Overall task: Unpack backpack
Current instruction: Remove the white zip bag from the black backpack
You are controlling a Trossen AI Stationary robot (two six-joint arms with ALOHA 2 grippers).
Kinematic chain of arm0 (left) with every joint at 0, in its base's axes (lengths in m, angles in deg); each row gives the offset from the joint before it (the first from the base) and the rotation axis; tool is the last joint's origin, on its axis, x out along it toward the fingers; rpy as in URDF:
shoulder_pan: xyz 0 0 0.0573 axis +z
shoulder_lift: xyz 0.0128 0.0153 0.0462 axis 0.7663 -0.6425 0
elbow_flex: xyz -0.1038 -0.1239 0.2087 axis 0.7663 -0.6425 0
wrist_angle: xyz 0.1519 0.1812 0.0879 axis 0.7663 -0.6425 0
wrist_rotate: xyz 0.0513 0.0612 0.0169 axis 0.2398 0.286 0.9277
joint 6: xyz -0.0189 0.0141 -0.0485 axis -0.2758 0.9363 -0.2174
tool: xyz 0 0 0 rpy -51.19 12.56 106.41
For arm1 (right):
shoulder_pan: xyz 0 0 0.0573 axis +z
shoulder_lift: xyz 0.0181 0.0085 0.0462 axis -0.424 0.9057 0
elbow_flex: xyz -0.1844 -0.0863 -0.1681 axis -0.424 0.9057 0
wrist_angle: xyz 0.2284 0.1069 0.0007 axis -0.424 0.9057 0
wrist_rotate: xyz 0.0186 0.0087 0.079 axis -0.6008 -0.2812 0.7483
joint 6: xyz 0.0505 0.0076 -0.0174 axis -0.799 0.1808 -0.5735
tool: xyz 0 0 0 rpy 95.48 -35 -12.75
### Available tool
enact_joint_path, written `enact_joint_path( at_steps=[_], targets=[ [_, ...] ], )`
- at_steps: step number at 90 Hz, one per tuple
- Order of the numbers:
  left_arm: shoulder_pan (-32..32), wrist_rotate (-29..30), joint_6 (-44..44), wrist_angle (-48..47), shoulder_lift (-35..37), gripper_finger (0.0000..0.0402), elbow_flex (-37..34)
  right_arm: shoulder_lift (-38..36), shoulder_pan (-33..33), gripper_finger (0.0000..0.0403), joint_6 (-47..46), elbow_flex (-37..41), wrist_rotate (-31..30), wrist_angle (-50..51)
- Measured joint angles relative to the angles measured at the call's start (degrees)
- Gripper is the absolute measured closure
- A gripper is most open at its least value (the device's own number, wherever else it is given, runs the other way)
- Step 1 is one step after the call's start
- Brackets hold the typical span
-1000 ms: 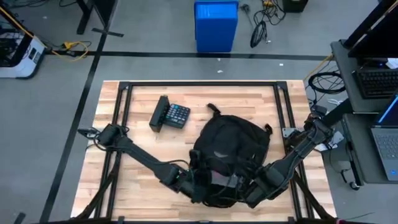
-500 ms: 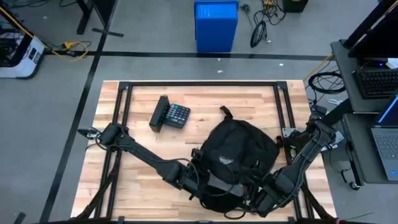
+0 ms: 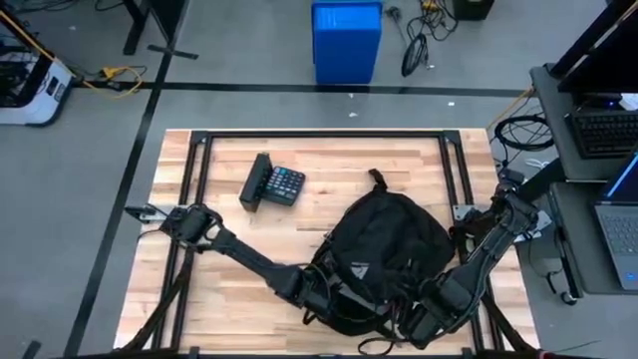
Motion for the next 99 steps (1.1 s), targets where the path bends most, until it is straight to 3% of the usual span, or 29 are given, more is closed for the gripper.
enact_joint_path(
  at_steps=[13,26,45,68,99],
  targets=[
    [-1.0,-0.3,-2.1,-0.8,0.9,0.0335,0.4,0.0,0.0,0.0399,-0.1,0.0,0.0,0.0],
    [-1.2,-5.6,-6.2,-0.8,1.9,0.033,1.4,0.0,0.0,0.0399,0.0,-0.1,0.0,-0.3],
    [0.1,-13.8,-11.5,0.0,2.1,0.0276,1.3,0.0,0.0,0.0399,0.0,-0.1,0.0,-0.2],
    [-1.7,-14.3,-13.7,-1.2,2.0,0.0215,4.3,0.0,0.2,0.0399,0.2,-0.1,0.0,-0.3],
    [-3.8,-12.1,-14.8,-9.6,2.0,0.0207,9.0,0.0,0.0,0.0399,0.4,-0.1,0.0,-0.4]
  ],
)
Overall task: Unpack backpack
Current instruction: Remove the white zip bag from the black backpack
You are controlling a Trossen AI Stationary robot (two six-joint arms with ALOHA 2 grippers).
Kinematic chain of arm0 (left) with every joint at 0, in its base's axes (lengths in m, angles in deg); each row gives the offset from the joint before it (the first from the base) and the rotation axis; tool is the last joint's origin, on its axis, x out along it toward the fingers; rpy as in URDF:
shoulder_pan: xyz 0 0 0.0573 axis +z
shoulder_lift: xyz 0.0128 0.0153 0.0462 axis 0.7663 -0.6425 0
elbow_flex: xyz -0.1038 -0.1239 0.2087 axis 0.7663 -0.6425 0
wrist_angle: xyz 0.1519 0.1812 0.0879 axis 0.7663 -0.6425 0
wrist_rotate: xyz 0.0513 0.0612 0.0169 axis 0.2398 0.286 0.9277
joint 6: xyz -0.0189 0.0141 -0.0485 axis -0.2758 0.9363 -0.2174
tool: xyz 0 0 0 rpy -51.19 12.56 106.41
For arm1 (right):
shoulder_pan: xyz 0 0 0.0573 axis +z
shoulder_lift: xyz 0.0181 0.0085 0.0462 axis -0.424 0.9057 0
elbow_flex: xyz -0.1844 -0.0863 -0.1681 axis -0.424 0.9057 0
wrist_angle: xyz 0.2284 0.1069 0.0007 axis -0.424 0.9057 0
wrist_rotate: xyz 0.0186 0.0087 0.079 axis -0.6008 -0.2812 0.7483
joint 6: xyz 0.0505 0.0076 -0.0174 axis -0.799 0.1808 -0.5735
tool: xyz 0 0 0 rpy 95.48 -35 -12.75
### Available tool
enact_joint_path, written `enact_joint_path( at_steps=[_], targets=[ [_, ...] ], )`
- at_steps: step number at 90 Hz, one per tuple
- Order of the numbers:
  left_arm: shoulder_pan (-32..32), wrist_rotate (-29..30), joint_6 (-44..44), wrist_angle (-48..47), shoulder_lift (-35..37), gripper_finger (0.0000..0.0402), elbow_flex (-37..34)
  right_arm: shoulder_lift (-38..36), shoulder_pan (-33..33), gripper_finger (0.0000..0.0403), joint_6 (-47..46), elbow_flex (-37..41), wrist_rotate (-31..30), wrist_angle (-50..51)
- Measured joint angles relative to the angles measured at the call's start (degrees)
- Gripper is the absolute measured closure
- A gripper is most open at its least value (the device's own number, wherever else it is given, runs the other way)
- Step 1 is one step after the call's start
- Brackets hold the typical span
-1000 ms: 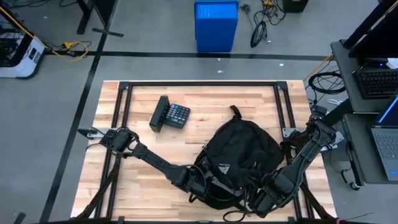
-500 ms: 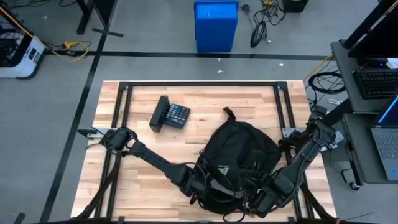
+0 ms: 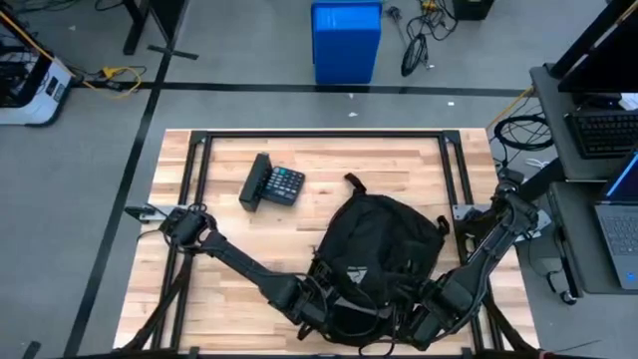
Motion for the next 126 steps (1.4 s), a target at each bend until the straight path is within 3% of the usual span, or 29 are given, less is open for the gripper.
enact_joint_path(
  at_steps=[13,34,69,79,108,126],
  targets=[
    [-0.2,-5.5,-2.2,3.0,0.0,0.0207,0.0,0.0,0.0,0.0399,0.0,0.0,0.0,0.0],
    [-0.3,-9.5,-5.1,9.4,0.0,0.0207,0.0,0.0,0.0,0.0399,0.0,0.0,0.1,-0.3],
    [1.4,-12.7,-6.1,11.7,-3.7,0.0207,-0.7,0.0,-0.1,0.0399,0.9,0.1,0.3,-1.2],
    [1.7,-10.7,-6.3,13.2,-4.4,0.0207,-0.7,0.0,-0.1,0.0399,1.0,0.1,0.3,-1.6],
    [1.9,11.9,-2.0,16.1,-4.9,0.0221,-0.9,0.0,-0.2,0.0399,1.5,0.1,0.0,-2.1],
    [3.0,11.1,0.3,18.9,-4.9,0.0237,-0.9,0.0,-0.2,0.0399,2.3,0.1,0.2,-2.8]
  ],
)
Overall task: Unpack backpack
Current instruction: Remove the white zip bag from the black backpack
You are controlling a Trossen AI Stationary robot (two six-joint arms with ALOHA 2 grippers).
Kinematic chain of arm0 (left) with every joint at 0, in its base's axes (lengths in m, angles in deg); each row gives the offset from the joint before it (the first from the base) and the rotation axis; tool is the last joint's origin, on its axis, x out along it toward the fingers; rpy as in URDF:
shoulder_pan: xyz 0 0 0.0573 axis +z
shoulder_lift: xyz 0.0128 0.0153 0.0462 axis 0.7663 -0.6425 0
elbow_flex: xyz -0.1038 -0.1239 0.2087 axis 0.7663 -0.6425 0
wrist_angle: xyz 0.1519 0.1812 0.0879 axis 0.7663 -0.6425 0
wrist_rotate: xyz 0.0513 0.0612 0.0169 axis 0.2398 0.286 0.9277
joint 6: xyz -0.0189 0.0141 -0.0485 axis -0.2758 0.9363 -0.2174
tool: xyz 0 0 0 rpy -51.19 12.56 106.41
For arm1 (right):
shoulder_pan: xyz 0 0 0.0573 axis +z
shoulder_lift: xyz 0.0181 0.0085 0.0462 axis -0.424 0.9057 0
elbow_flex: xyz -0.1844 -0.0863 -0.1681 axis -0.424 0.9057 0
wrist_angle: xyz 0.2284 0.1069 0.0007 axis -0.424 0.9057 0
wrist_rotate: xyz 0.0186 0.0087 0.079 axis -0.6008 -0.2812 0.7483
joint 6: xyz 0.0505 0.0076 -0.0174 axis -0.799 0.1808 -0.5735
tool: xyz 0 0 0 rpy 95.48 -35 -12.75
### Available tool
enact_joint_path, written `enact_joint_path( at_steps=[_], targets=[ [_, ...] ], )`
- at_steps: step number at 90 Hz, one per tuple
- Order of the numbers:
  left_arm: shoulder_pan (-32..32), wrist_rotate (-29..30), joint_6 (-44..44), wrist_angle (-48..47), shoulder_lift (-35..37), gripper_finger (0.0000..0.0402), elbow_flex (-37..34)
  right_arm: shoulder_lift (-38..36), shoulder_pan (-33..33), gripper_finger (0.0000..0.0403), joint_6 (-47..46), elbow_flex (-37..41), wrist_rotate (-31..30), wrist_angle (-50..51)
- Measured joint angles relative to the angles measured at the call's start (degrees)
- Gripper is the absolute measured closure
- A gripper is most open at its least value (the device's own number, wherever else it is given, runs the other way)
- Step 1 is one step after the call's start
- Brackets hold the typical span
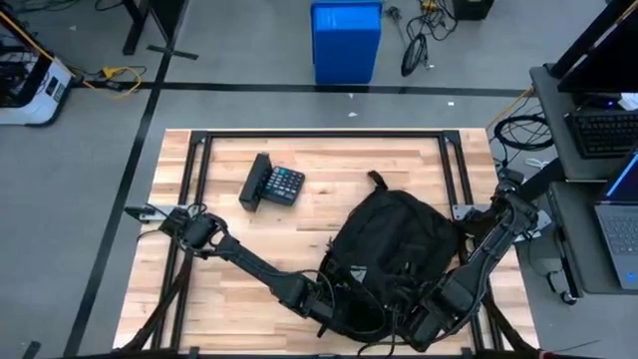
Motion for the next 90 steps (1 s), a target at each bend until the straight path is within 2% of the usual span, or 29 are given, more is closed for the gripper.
enact_joint_path(
  at_steps=[26,40,71,80,90],
  targets=[
    [1.4,1.3,6.0,9.0,0.0,0.0257,0.0,0.0,0.0,0.0399,1.3,0.0,0.0,-1.3],
    [2.9,1.2,4.6,10.6,0.0,0.0261,0.0,0.0,0.0,0.0399,1.9,0.0,0.0,-1.8],
    [5.8,-7.5,3.0,9.5,-0.3,0.0261,0.2,0.0,-0.1,0.0399,2.1,0.0,-0.1,-1.7],
    [6.2,-7.7,3.5,10.8,-0.5,0.0261,0.2,0.0,-0.1,0.0399,2.1,0.0,-0.1,-1.7],
    [7.1,-10.6,5.3,13.7,-0.5,0.0261,0.2,0.0,0.0,0.0399,2.3,0.0,-0.1,-1.7]
  ],
)
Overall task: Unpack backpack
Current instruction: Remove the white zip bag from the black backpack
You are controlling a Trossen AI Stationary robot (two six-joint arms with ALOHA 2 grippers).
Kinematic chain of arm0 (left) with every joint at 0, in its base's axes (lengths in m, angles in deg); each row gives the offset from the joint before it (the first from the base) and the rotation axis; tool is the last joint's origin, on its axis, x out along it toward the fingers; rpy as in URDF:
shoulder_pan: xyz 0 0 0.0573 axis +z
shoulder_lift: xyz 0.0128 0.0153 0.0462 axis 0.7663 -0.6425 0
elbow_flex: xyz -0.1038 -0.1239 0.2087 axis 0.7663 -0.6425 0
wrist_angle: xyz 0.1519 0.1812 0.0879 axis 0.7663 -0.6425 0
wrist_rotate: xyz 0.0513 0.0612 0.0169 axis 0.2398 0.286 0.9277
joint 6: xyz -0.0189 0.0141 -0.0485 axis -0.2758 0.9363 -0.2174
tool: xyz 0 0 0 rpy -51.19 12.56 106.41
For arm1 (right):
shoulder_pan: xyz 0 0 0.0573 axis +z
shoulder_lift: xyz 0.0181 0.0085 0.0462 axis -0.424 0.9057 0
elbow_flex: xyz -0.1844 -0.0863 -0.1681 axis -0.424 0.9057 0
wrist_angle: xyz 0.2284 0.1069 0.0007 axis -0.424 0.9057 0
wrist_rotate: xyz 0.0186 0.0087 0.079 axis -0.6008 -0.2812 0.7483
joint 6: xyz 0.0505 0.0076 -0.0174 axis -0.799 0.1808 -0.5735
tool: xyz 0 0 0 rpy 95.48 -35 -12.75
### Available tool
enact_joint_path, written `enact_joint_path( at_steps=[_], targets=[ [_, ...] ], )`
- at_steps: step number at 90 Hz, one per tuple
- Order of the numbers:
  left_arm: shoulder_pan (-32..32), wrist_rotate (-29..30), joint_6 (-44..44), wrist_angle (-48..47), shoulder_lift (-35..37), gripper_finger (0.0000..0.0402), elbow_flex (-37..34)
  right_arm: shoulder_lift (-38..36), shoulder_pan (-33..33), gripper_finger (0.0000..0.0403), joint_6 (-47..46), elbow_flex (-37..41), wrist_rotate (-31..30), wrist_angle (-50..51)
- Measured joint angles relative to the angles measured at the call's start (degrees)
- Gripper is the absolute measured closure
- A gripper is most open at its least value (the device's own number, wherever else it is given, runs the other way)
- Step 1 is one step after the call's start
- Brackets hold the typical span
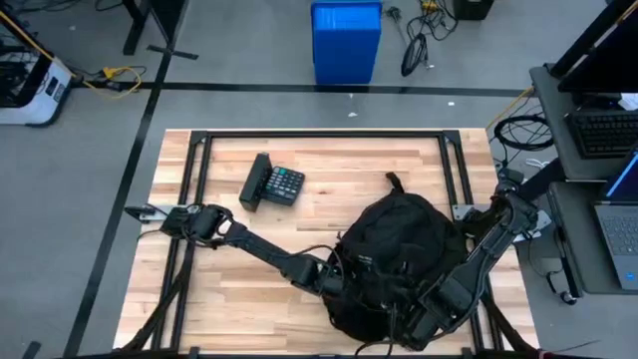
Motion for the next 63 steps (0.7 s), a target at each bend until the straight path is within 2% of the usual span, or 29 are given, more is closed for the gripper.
enact_joint_path(
  at_steps=[13,30,50,57,63],
  targets=[
    [1.3,-5.4,1.2,1.9,0.0,0.0261,0.0,0.0,0.0,0.0399,0.2,0.0,0.0,0.1],
    [1.4,-8.8,7.4,5.1,-0.1,0.0261,-0.1,0.0,0.2,0.0399,0.6,0.0,0.1,-0.7],
    [1.6,-11.9,6.9,5.1,-0.2,0.0262,-0.1,0.0,0.1,0.0399,0.9,0.0,0.2,-0.6],
    [1.7,-12.0,6.5,5.3,-0.2,0.0272,-0.1,0.0,0.1,0.0399,0.9,0.0,0.2,-0.6],
    [1.6,-12.0,6.7,5.9,-0.2,0.0296,-0.1,0.0,0.1,0.0399,0.9,0.0,0.1,-0.6]
  ],
)
